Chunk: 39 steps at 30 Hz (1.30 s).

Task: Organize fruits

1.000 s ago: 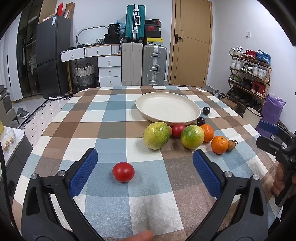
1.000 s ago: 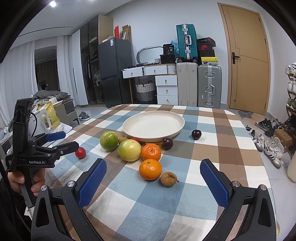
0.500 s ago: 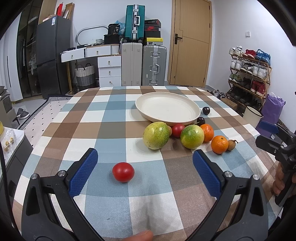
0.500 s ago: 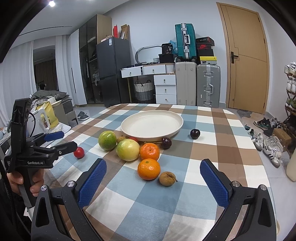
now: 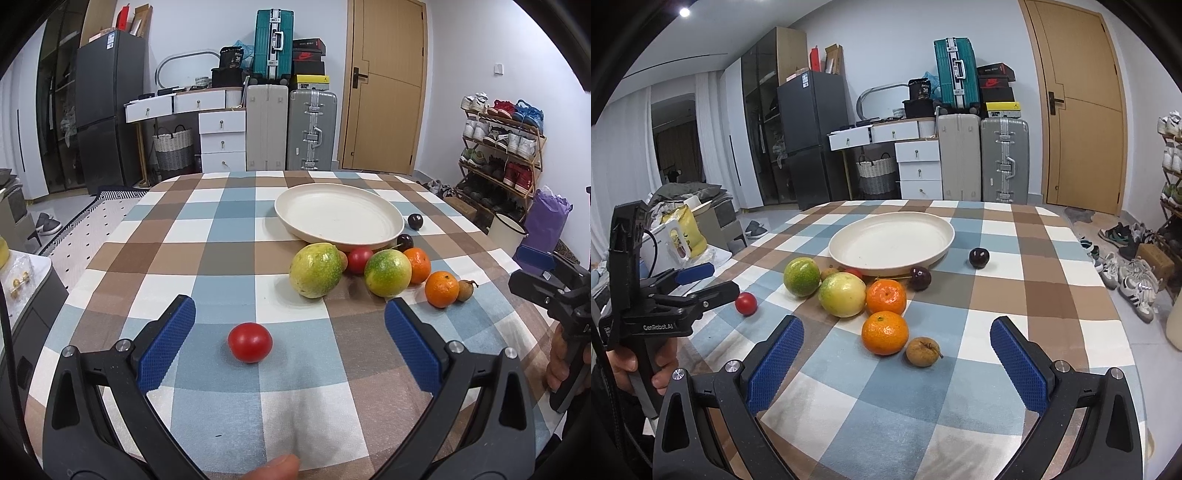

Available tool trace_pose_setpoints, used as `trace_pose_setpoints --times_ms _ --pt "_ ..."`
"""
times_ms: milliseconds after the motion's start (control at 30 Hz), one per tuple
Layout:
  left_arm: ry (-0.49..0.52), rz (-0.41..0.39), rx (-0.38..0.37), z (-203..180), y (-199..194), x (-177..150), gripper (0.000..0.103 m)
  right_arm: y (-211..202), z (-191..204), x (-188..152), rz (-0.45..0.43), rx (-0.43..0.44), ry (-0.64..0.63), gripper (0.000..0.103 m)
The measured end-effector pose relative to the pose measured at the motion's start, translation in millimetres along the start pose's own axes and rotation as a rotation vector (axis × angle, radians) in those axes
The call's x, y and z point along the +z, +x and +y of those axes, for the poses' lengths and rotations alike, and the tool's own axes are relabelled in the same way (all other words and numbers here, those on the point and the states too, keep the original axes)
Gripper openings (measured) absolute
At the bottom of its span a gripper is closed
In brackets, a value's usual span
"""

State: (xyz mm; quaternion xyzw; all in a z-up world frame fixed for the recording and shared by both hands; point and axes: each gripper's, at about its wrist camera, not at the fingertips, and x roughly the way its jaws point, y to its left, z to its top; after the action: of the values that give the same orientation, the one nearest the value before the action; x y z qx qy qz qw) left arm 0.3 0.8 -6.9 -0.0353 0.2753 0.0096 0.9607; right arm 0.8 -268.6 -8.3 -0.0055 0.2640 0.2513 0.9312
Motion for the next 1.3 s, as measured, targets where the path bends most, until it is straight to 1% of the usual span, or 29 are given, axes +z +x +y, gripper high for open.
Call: trace_pose_setpoints --times_ms 133,267,400,600,767,933,1067,1167,1267,1300 --pt "0.001 -0.003 -0.003 1.8 -0.7 0.8 0.102 1.6 -1.1 0.2 0.008 -0.001 0.004 0.103" --pt "-0.004 0.006 -0.004 6.5 -2.7 5.0 0.102 7.0 -3.6 0.4 0.036 0.002 0.022 0.103" --pt "-0.005 0.052 0.003 7.9 4.9 4.9 0.102 12.8 -6.0 2.7 0.074 0.012 0.039 0.103" --pt "-0.004 0.089 0.030 10.0 12.7 4.2 0.102 22.3 -15.4 8.4 0.114 0.023 0.073 0.103" --pt "-0.007 0.126 0.045 15.1 18.8 3.9 0.102 31.5 -17.1 10.8 0.140 -0.020 0.046 0.103" --pt "0.004 0.167 0.065 19.2 25.0 3.1 0.102 41.5 -18.8 10.9 0.182 -0.012 0.047 0.103" --pt "-0.008 0.211 0.065 25.7 30.9 3.2 0.102 51.3 -20.3 10.7 0.226 -0.015 0.045 0.102" --pt "0.001 0.235 0.075 29.0 34.5 2.1 0.102 59.9 -21.7 9.0 0.260 -0.011 0.045 0.099" --pt "0.033 0.264 0.086 30.7 39.9 -0.7 0.102 67.9 -23.1 5.5 0.290 -0.028 0.034 0.095" --pt "0.042 0.271 0.090 31.7 41.4 -1.5 0.102 69.7 -23.8 4.2 0.302 -0.033 0.032 0.091"
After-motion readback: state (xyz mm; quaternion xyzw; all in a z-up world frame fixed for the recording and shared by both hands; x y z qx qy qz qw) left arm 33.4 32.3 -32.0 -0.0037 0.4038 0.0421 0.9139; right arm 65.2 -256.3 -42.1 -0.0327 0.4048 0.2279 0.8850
